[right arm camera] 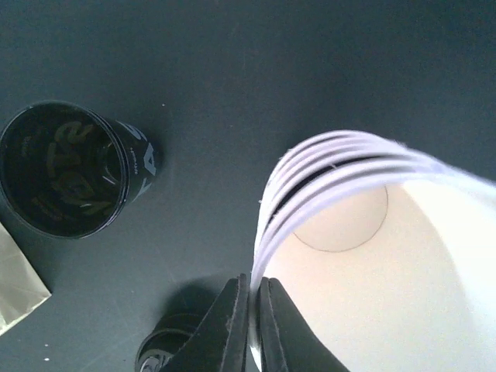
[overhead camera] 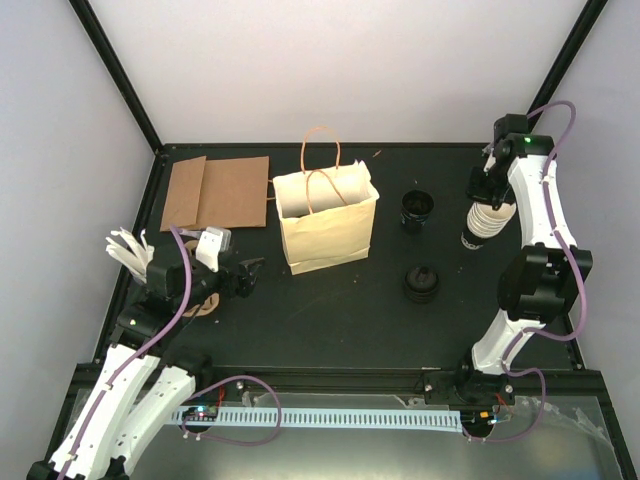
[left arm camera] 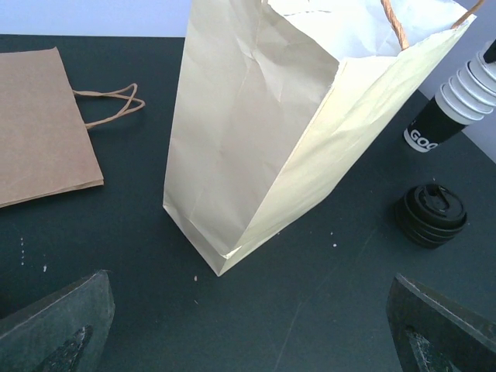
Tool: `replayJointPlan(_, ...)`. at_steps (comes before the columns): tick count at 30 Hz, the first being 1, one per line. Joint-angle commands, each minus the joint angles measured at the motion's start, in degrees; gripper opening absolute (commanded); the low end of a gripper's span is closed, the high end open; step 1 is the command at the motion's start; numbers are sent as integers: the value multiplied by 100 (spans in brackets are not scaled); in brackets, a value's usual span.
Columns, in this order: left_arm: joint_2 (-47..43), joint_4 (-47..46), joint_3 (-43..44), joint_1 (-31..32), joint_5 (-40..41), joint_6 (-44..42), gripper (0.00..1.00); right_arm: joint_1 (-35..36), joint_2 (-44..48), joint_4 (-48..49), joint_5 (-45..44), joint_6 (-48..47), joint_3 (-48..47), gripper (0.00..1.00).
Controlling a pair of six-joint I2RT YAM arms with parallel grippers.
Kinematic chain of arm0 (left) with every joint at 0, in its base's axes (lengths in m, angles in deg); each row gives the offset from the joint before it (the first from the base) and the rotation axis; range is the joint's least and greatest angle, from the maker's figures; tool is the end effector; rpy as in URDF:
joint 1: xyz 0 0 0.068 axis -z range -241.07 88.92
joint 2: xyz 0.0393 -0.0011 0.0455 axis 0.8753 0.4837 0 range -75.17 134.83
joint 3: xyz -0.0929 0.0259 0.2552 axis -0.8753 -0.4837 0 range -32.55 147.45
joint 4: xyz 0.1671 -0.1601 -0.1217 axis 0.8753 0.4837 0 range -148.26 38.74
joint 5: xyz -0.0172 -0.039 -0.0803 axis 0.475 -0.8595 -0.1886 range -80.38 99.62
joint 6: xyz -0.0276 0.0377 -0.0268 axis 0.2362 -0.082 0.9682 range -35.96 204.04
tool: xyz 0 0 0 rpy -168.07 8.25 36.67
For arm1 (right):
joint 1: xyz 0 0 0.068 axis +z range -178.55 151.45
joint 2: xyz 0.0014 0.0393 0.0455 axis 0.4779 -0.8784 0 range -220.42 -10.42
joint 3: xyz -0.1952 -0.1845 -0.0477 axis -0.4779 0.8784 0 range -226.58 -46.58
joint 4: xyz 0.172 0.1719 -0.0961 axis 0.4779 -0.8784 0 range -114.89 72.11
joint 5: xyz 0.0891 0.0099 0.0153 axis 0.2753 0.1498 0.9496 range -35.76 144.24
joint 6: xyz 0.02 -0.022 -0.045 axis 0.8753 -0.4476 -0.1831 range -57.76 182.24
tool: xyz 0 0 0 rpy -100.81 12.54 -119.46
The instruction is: Pack the takeout coffee
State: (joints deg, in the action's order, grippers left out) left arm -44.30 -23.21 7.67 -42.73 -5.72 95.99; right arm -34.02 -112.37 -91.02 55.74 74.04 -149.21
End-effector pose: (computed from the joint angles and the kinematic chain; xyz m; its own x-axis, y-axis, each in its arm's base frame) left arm 0.1137 -0.0476 0.3011 -0.5124 -0.0405 -0.8578 0.4329 0.8505 -0.2988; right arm 0.3506 -0.0327 0.3302 -0.9112 0.2925 -0.2902 0.2796 0.9563 0.0860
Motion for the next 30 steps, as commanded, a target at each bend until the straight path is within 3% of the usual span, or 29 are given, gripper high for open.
replayJointPlan(1,42,-106,44,9,76,-61,99,44,-45,-74,-138,-72,-129,5)
replayJointPlan(9,42,-104,46,10,74,-63,99,242,-62,-162,-641,-79,-343,1)
replayJointPlan(18,35,-104,44,11,88,-65,99,492,-316,-606,-1156,7,-1200,1)
replayJointPlan(25,29,-97,42,11,101,-52,99,709,-459,-662,-1537,71,-1116,1)
replayJointPlan(30,33,-101,47,11,98,-51,99,831,-506,-612,-1285,-18,-1139,1)
